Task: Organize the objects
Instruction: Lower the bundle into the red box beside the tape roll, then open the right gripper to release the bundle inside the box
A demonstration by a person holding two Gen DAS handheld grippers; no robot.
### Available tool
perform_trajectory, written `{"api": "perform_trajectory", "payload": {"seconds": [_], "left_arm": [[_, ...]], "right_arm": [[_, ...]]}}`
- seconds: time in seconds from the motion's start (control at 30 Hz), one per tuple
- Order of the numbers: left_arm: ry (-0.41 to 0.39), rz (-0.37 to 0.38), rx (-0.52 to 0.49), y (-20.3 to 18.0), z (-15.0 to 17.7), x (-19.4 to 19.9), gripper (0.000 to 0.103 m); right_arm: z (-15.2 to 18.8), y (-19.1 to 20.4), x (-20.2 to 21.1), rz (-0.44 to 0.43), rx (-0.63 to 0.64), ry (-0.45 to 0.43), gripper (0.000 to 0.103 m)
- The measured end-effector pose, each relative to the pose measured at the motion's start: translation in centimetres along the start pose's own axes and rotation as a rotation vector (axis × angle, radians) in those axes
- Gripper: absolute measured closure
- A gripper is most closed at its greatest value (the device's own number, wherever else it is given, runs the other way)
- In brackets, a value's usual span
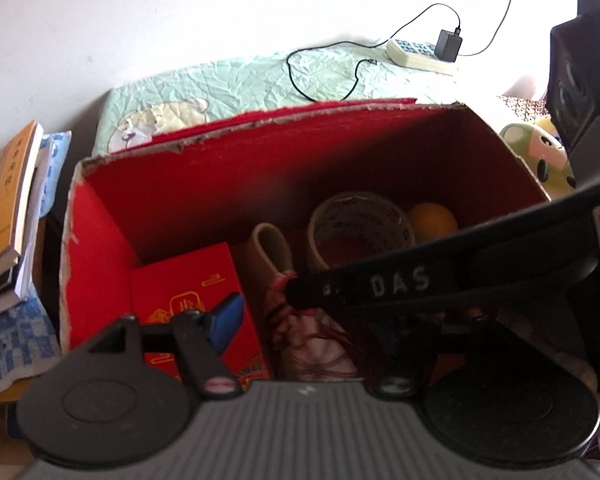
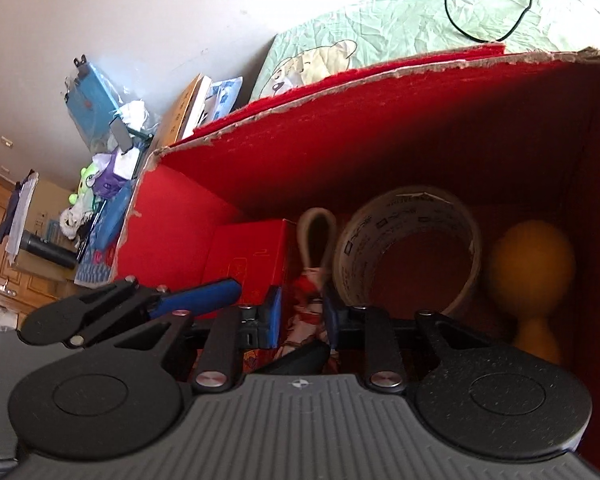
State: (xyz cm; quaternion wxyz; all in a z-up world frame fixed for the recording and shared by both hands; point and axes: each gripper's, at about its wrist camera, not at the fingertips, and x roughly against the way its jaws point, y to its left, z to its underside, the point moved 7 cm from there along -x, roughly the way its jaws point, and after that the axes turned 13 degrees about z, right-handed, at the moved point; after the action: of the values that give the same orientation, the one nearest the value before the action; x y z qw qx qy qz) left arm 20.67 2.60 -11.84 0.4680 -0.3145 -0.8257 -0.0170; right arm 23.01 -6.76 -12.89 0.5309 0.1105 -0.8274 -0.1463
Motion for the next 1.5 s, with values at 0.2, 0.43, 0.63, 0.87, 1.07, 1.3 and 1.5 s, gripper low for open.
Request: {"api": "perform_trajectory", "payload": {"seconds": [0.2,0.43,0.63,0.87,1.07,1.3,1.5], "left_arm": [[0.009,0.022,0.003,0.1,0.1,-0.5,0.034],[0.052,0.015,0.004,0.1,0.4,-1.6,0.029],[0.073,-0.015,-0.005,0.1,0.6,-1.9,0.025],[0.085,-0.039,0.004,0.3,0.8,-1.9,0.023],[0.082,-0.059,0.014,0.5,0.7,-1.9,0.021],[0.081,-0.078,0.047,0.8,0.6,-1.8,0.015],[0.086,-0.104,0.064,0.9,0.5,-1.7,0.011]], "right_arm": [[0.2,-1.4,0.1,0.028,-0.117,-0.013,0.079],[0.3,-1.9,0.2,0.038,-0.156,-0.011,0.081],[0.3,-1.7,-0.2,0.006,-0.137,0.028,0.079],[0.5,-1.1,-0.6,-0.031,-0.106,0.067,0.078],[0.6,-1.0,-0.4,-0.045,-0.108,0.067,0.076],[0.5,-1.1,-0.2,-0.056,-0.109,0.06,0.075],[0.5,-0.9,-0.2,-0.058,-0.107,0.057,0.075]]}}
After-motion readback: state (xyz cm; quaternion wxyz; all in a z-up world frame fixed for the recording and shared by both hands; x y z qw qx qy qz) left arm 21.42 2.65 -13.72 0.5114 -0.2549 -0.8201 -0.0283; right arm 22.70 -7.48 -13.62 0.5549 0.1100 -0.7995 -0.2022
